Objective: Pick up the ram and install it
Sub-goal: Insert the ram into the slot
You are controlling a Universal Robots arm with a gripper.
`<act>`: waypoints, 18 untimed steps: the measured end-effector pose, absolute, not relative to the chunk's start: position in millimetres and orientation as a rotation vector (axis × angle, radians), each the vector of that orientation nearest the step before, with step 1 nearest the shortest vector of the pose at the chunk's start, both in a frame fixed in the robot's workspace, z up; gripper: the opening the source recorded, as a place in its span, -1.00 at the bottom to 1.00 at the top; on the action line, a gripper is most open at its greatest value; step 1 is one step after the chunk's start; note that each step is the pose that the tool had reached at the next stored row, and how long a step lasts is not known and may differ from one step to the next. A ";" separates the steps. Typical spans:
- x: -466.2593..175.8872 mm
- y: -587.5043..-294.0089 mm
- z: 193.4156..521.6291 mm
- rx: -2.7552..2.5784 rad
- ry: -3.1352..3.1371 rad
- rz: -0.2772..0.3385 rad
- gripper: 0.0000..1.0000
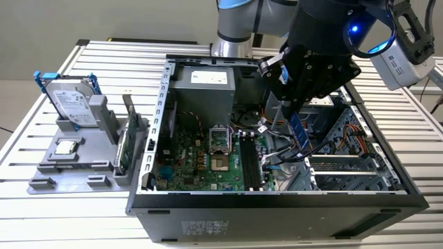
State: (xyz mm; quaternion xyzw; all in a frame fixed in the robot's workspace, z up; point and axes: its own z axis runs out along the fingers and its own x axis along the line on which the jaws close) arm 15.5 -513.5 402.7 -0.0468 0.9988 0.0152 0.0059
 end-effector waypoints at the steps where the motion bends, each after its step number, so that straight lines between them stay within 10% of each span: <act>1: 15.5 -513.5 401.9 -0.146 3.126 0.048 -1.00; 18: 15.6 -513.5 388.8 -0.146 3.126 0.047 -1.00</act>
